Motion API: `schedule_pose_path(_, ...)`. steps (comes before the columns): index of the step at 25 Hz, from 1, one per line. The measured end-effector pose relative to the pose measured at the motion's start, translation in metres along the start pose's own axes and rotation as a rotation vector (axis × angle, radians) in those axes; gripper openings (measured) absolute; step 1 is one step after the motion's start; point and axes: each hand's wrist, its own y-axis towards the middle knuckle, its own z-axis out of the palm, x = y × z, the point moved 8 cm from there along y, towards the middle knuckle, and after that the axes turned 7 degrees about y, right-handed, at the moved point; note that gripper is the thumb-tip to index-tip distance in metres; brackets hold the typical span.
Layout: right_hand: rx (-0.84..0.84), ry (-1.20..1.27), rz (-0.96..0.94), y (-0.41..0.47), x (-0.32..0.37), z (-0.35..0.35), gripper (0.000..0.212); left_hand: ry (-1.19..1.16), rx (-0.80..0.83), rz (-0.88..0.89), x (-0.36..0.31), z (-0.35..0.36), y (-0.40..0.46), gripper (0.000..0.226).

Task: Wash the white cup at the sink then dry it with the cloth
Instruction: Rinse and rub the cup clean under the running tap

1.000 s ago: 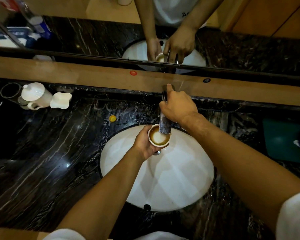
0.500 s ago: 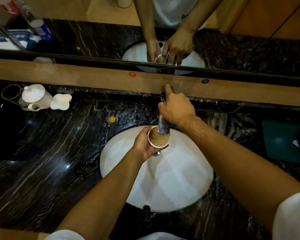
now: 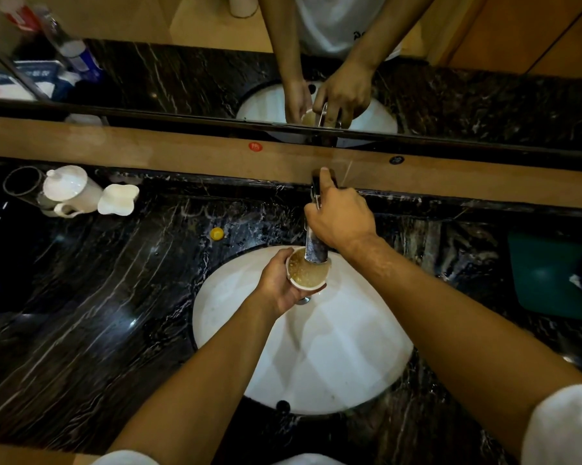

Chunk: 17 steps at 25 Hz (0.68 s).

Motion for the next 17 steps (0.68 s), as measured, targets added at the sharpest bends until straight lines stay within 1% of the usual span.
schedule_pose_path(4, -0.004, -0.026, 0.003, 0.001, -0.001, 0.001, 0.077, -0.009, -0.008, -0.006, -0.002, 0.001, -0.003, 0.053)
schedule_pose_path(6, 0.005, 0.009, 0.008, 0.0, -0.004, 0.0, 0.079, 0.023, 0.01, 0.013, -0.004, 0.003, -0.004, 0.044)
schedule_pose_path(7, 0.013, 0.135, 0.018, -0.004, -0.009, 0.001, 0.08, 0.056, 0.007, 0.041, -0.005, 0.003, -0.003, 0.036)
schedule_pose_path(8, 0.015, 0.356, 0.035, -0.011, -0.016, 0.004, 0.078, 0.092, -0.015, 0.079, -0.006, 0.001, -0.001, 0.028)
schedule_pose_path(9, -0.022, 0.595, 0.053, -0.022, -0.026, 0.008, 0.073, 0.12, -0.05, 0.115, -0.008, -0.003, -0.001, 0.024)
schedule_pose_path(10, -0.106, 0.768, 0.082, -0.038, -0.039, 0.015, 0.064, 0.151, -0.082, 0.139, -0.009, -0.008, -0.001, 0.027)
schedule_pose_path(12, -0.313, 0.918, 0.217, -0.074, -0.075, 0.042, 0.037, 0.237, -0.115, 0.173, -0.011, -0.011, 0.0, 0.03)
schedule_pose_path(13, -0.336, 0.966, 0.312, -0.089, -0.089, 0.063, 0.026, 0.285, -0.146, 0.198, -0.013, -0.014, 0.0, 0.03)
schedule_pose_path(14, -0.281, 1.024, 0.404, -0.099, -0.097, 0.087, 0.021, 0.324, -0.18, 0.228, -0.015, -0.017, 0.0, 0.03)
schedule_pose_path(15, -0.186, 1.074, 0.465, -0.104, -0.097, 0.108, 0.023, 0.348, -0.207, 0.263, -0.017, -0.019, -0.001, 0.029)
schedule_pose_path(17, -0.038, 1.208, 0.507, -0.105, -0.09, 0.136, 0.025, 0.377, -0.259, 0.314, -0.022, -0.021, -0.006, 0.02)
